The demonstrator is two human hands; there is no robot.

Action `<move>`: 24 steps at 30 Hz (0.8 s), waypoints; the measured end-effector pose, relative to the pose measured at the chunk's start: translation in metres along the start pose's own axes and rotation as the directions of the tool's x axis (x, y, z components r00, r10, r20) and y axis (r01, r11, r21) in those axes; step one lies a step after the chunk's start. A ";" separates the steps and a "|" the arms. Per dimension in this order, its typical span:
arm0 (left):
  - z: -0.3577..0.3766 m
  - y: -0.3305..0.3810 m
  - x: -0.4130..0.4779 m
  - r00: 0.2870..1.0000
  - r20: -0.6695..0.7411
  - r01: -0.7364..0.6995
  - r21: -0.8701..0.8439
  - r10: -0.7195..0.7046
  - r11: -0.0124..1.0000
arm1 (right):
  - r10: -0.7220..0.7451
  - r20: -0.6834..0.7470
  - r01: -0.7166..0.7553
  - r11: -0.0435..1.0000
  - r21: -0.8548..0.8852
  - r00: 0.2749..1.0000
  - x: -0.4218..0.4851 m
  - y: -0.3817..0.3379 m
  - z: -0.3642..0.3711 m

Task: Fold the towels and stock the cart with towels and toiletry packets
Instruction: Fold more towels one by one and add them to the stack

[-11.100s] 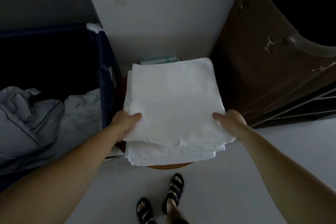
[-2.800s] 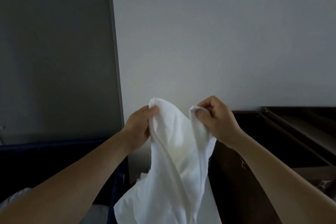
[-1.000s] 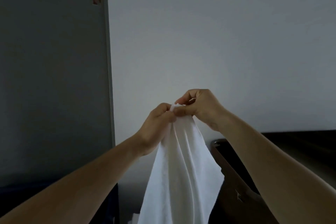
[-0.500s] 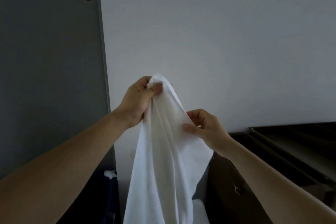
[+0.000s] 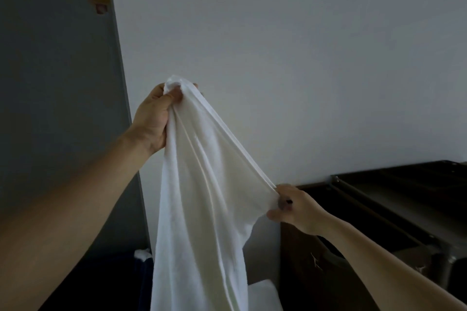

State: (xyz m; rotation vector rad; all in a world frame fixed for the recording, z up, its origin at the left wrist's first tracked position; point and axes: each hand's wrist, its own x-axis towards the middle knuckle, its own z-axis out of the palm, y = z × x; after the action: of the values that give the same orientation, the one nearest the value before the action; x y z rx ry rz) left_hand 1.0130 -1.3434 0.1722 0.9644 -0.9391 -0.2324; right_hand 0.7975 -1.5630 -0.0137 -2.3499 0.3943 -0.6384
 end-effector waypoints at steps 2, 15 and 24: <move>-0.007 -0.003 0.001 1.000 0.006 0.005 0.024 -0.005 1.000 | 0.010 0.020 -0.011 0.999 0.043 1.000 -0.001 0.000 0.000; -0.088 -0.015 -0.001 0.959 -0.253 0.208 0.329 -0.126 0.921 | -0.137 -0.017 0.114 0.883 -0.455 0.990 0.034 -0.071 -0.104; -0.051 -0.006 -0.017 0.972 -0.220 0.152 0.315 -0.084 0.937 | 0.035 0.102 0.022 0.859 -0.511 0.994 0.021 -0.055 -0.059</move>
State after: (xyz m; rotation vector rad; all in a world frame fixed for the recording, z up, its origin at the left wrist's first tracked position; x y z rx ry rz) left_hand 1.0433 -1.3068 0.1465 1.3312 -0.7429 -0.0744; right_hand 0.7894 -1.5626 0.0695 -2.8733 0.5806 -0.4328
